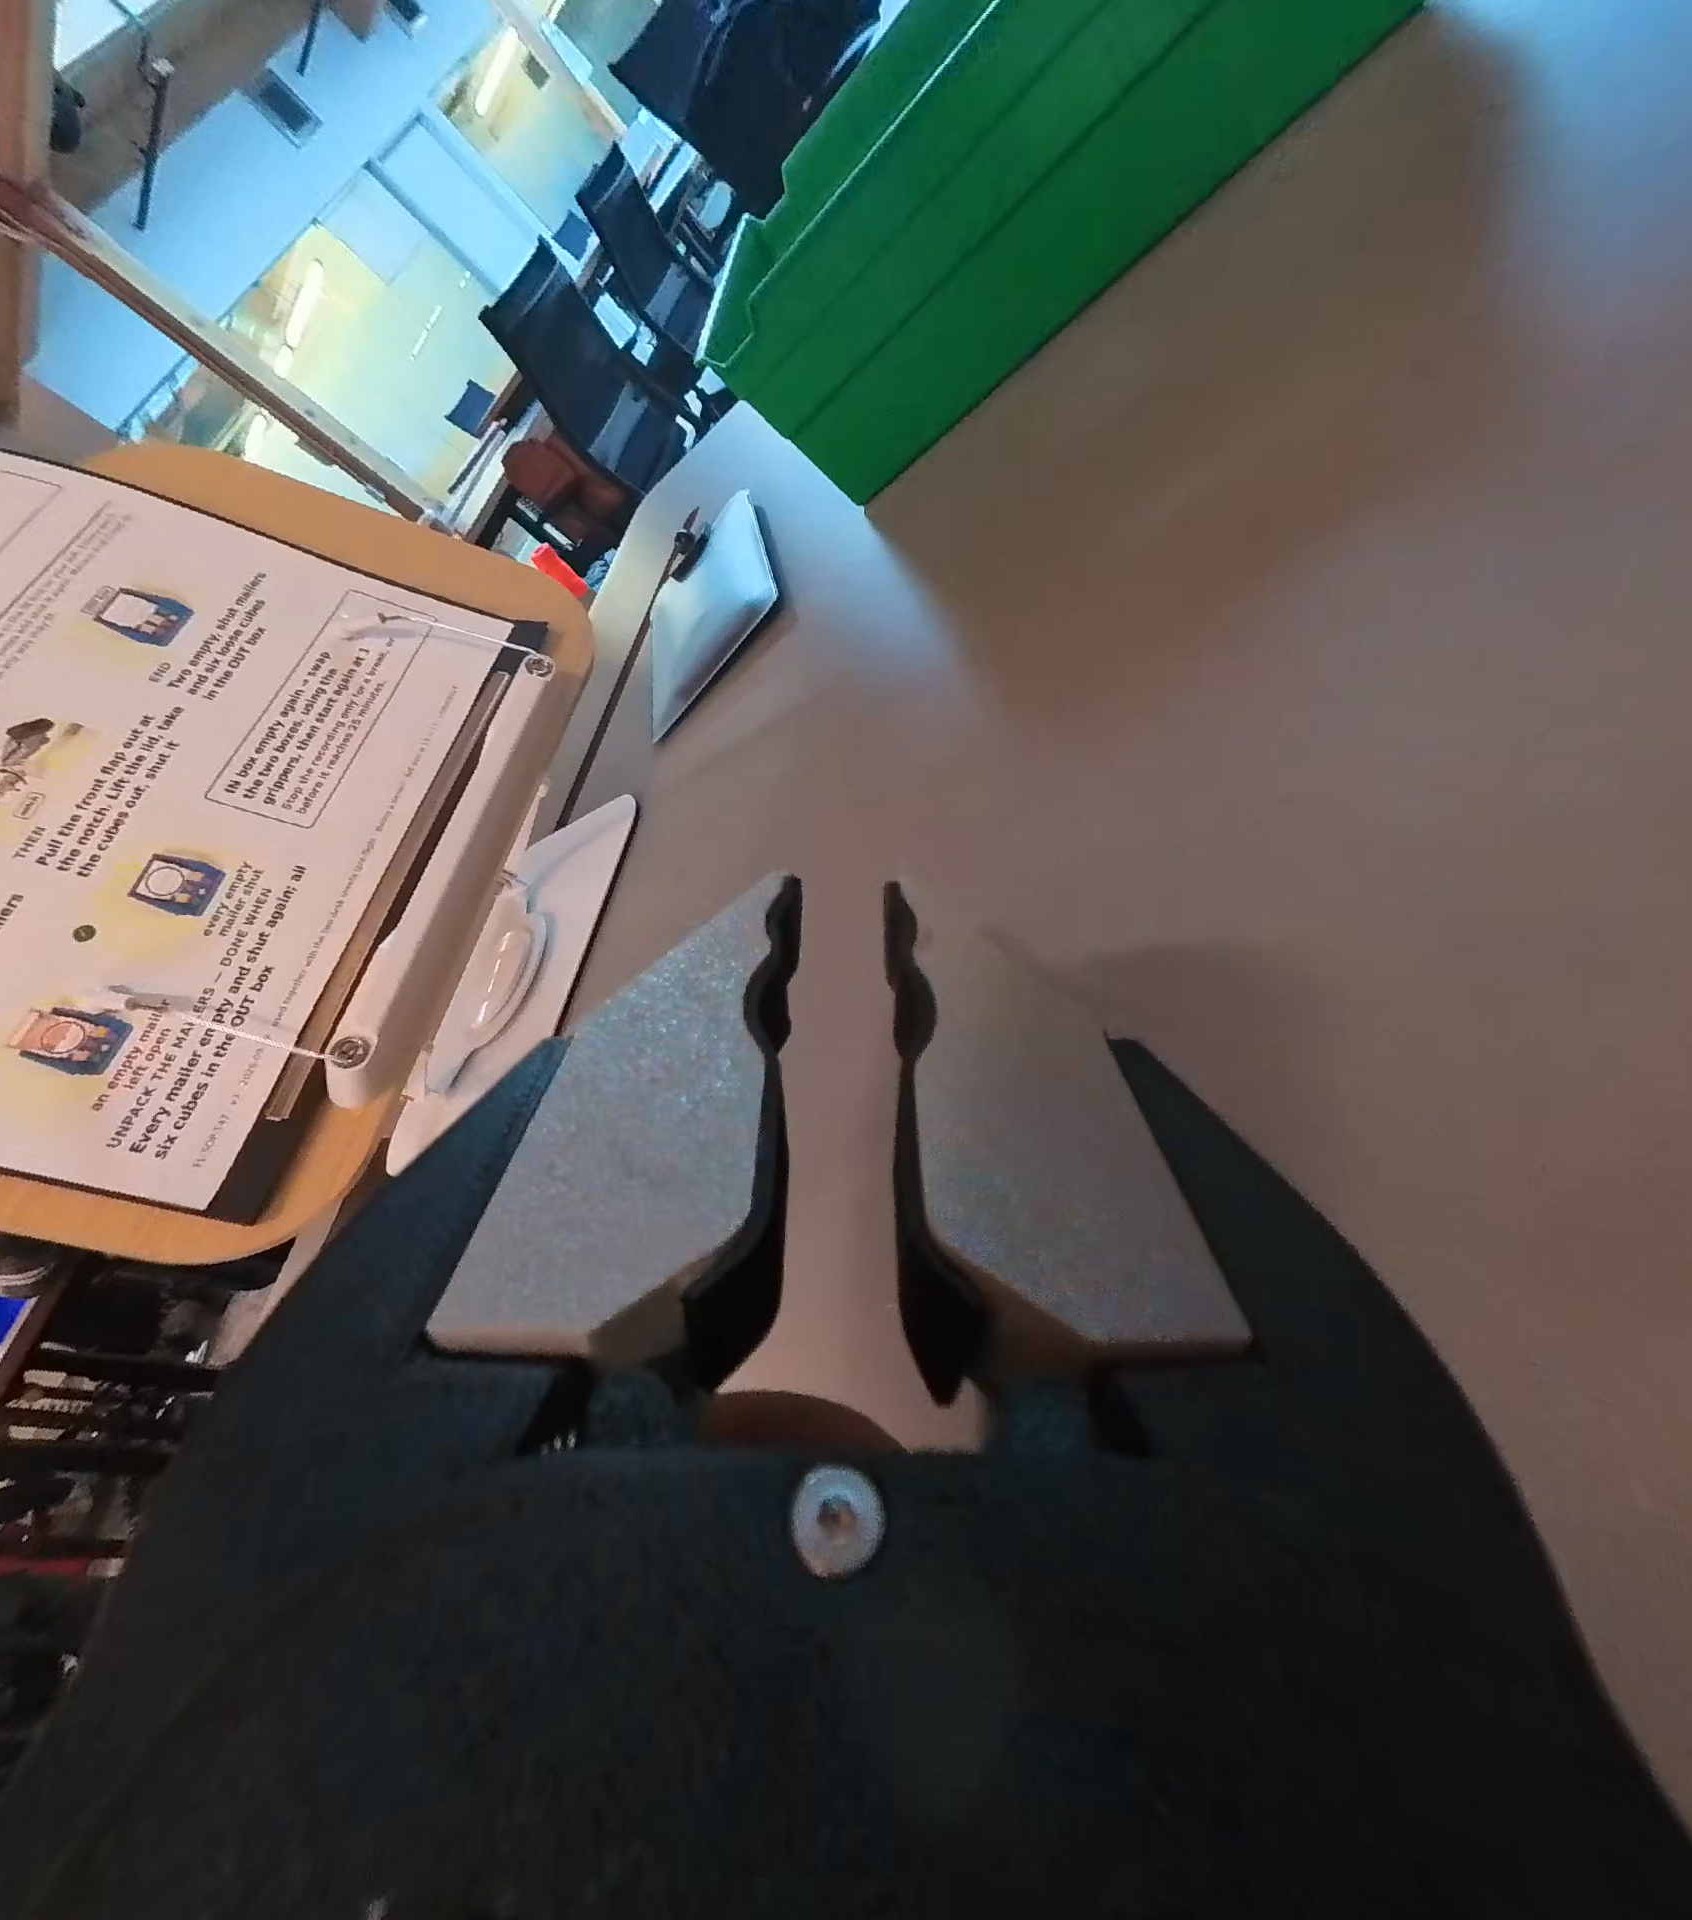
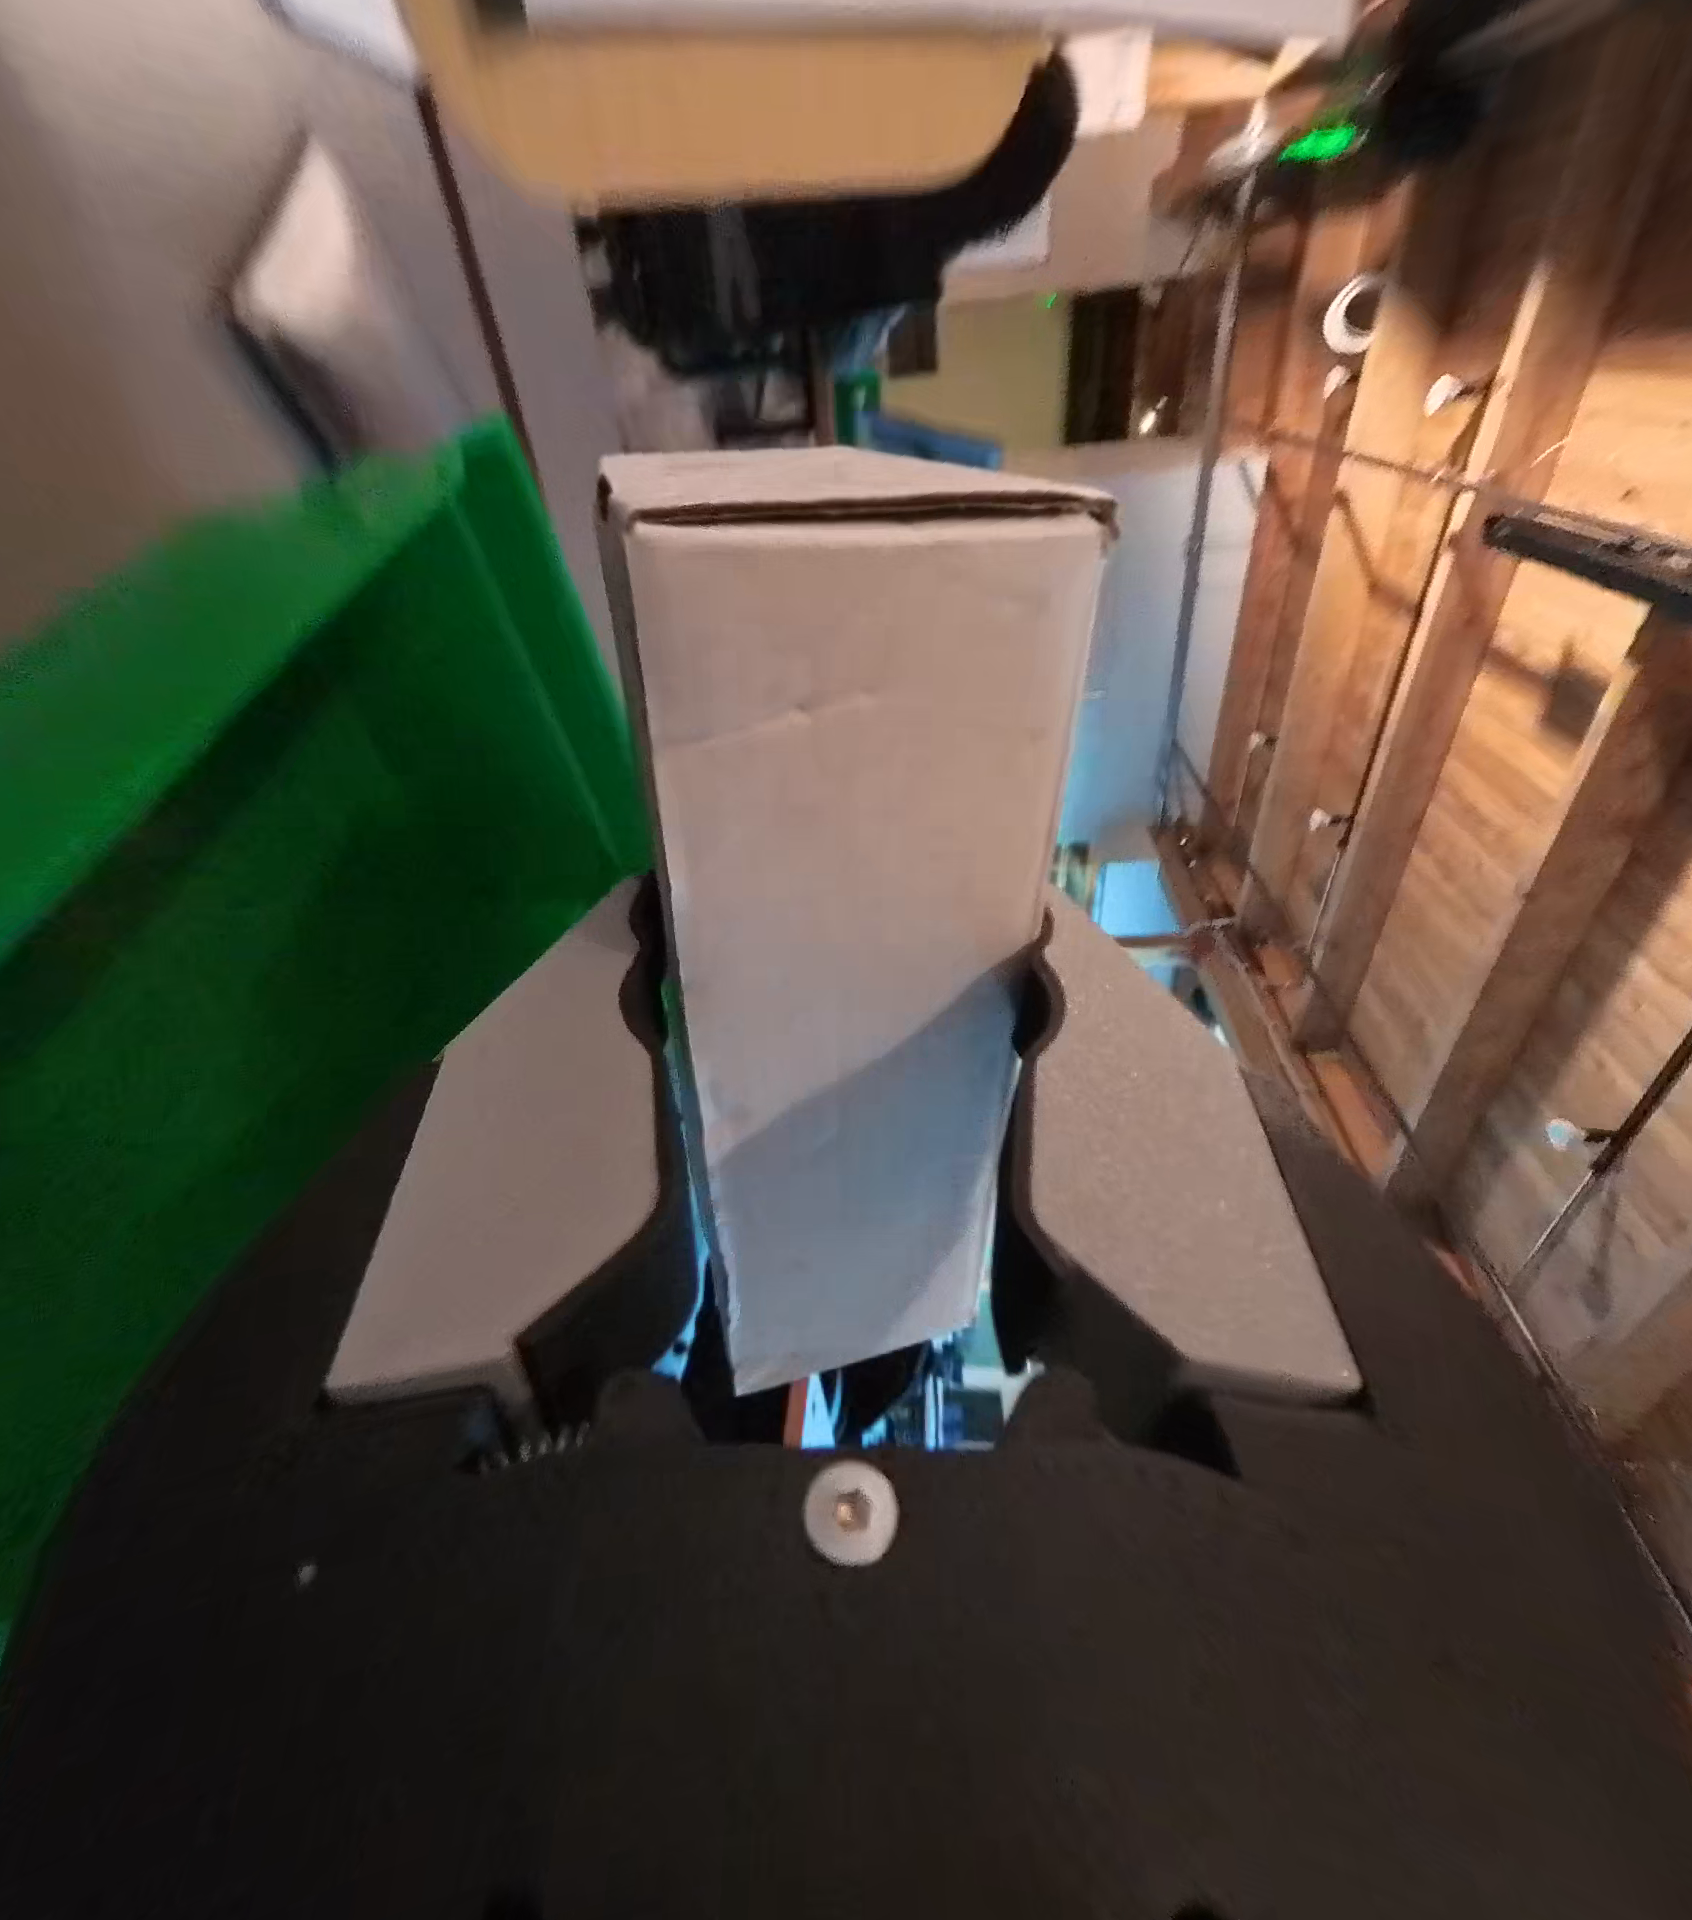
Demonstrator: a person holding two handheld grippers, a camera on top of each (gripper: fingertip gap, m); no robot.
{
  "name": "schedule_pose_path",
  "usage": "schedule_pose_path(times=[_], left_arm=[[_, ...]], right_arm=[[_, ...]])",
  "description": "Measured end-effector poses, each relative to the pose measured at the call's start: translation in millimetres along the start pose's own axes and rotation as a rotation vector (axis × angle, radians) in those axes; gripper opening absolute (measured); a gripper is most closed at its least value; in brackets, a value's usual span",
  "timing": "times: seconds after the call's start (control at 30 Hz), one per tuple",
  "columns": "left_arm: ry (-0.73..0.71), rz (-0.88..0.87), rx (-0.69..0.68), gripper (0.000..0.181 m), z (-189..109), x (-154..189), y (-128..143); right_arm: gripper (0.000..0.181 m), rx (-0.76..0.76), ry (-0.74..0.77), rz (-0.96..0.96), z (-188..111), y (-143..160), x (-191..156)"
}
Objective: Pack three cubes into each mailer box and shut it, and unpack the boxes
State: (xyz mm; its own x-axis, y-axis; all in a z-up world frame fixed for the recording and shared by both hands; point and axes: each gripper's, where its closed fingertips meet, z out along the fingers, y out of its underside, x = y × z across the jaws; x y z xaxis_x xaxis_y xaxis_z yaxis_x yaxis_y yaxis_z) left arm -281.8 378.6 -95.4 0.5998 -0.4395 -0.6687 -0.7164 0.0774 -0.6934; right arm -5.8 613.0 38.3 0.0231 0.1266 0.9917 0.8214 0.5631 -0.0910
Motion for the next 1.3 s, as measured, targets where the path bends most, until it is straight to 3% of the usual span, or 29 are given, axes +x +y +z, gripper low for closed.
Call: schedule_pose_path(times=[0.07, 0.13, 0.33, 0.5, 0.67, 0.8, 0.9, 1.0, 1.07, 1.17, 1.3], left_arm=[[0.001, 0.001, -0.001, 0.013, 1, 1, 0], [0.000, 0.005, -0.003, 0.013, 2, 1, 0], [0.011, 0.010, -0.038, 0.012, 5, 3, 9], [0.003, 0.009, -0.083, 0.011, 6, 0, 23], [0.014, -0.015, -0.106, 0.010, 7, -1, 33], [0.026, -0.011, -0.122, 0.010, 8, 1, 37], [0.042, -0.009, -0.127, 0.010, 8, 4, 37], [0.048, 0.000, -0.135, 0.011, 9, 6, 38], [0.044, 0.000, -0.138, 0.010, 8, 5, 39], [0.050, -0.005, -0.151, 0.011, 8, 5, 42], [0.094, 0.020, -0.178, 0.011, 13, 17, 45]], right_arm=[[0.066, -0.050, -0.046, -0.019, 11, 33, -14], [0.066, -0.059, -0.100, -0.028, 20, 47, -32], [0.067, -0.022, -0.184, -0.168, 54, 40, -76], [0.067, 0.008, -0.105, -0.316, 93, 45, -85], [0.066, 0.014, -0.230, -0.237, 118, 43, -112], [0.067, -0.093, -0.596, -0.190, 103, 65, -162], [0.050, -0.155, -0.613, -0.221, 96, 75, -159], [0.047, -0.184, -0.560, -0.184, 91, 79, -141], [0.030, -0.189, -0.585, -0.131, 82, 81, -134], [0.002, -0.197, -0.766, -0.025, 56, 85, -139], [0.000, -0.239, -1.008, 0.192, 38, 77, -165]])
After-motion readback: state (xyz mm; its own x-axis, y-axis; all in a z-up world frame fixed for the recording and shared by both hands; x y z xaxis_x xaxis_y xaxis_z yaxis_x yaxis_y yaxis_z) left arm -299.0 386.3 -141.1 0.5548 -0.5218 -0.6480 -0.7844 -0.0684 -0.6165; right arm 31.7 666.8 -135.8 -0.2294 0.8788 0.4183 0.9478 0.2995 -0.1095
